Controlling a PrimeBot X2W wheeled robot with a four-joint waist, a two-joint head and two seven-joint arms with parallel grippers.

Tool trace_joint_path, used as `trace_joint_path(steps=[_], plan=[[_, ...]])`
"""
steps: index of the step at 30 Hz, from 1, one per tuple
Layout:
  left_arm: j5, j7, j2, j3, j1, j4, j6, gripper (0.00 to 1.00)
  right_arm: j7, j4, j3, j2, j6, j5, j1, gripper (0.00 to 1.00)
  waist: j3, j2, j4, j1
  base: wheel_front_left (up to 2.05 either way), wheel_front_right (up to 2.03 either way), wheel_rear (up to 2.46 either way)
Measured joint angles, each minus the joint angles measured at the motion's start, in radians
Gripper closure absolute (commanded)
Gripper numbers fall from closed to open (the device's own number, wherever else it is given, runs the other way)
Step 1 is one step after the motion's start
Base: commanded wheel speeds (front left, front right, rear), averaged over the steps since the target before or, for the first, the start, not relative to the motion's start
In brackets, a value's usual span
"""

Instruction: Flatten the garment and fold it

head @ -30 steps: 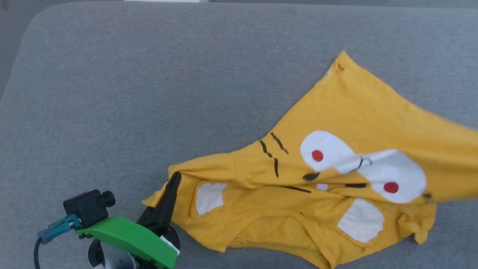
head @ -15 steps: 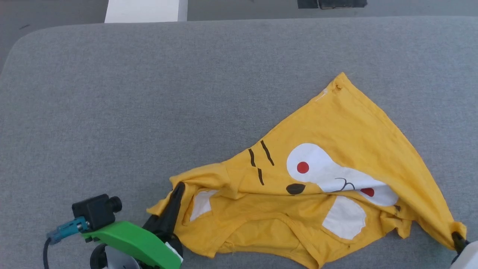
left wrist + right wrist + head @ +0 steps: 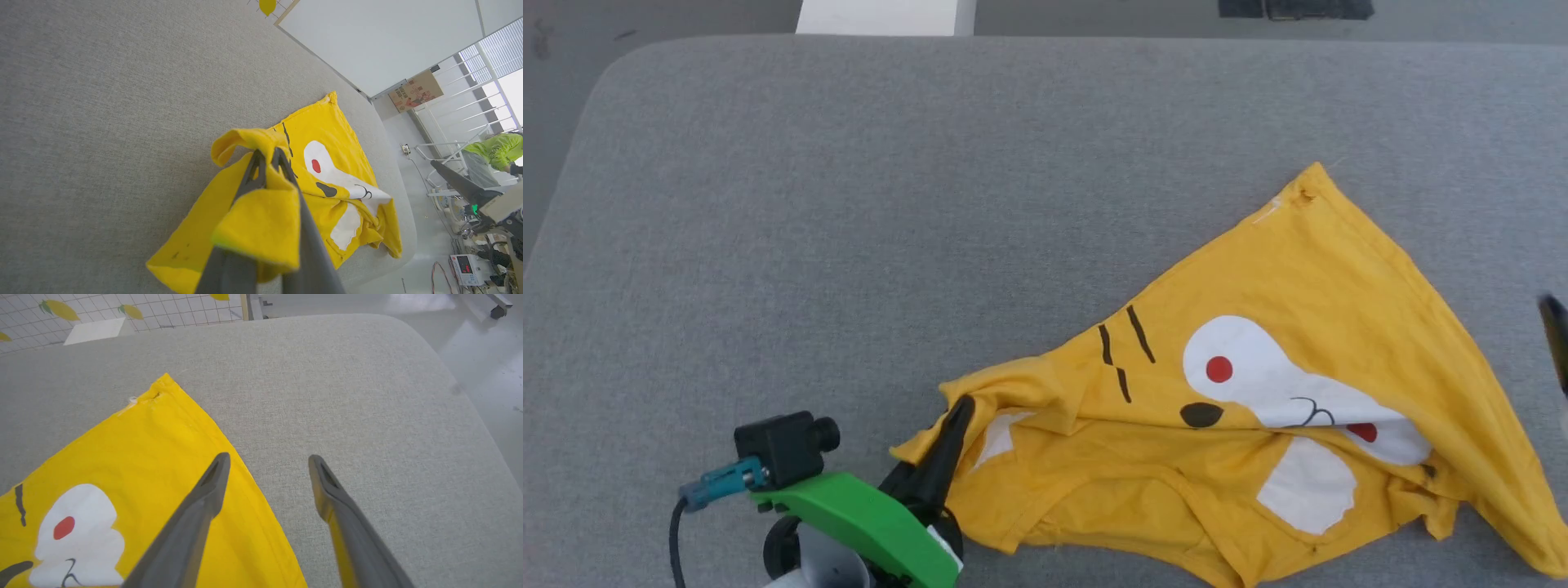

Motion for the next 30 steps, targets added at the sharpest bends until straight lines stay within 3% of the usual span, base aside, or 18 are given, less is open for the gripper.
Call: trace_joint_path(steps=[4, 9, 18, 30], plan=[[0.000, -0.003, -0.006, -0.022, -0.028, 0.005, -0.018, 1.00, 0.074, 0.042, 0.137, -0.048, 0.000, -0.039, -0.134, 0.00, 0.026, 0.0000, 0.024, 0.0000, 0.00, 0.00, 0.00], [0.002, -0.003, -0.013, -0.050, -0.074, 0.015, -0.035, 1.00, 0.118, 0.186, 0.236, -0.077, 0.000, -0.065, -0.295, 0.00, 0.072, 0.0000, 0.059, 0.0000, 0.00, 0.00, 0.00], [0.005, -0.009, -0.035, -0.090, -0.146, 0.041, -0.066, 1.00, 0.123, 0.369, 0.317, -0.141, 0.000, -0.125, -0.475, 0.00, 0.175, 0.0000, 0.126, 0.0000, 0.00, 0.00, 0.00], [0.002, -0.031, -0.044, -0.104, -0.177, 0.074, -0.075, 1.00, 0.119, 0.460, 0.397, -0.222, 0.000, -0.121, -0.551, 0.00, 0.253, 0.0000, 0.212, 0.0000, 0.00, 0.00, 0.00]])
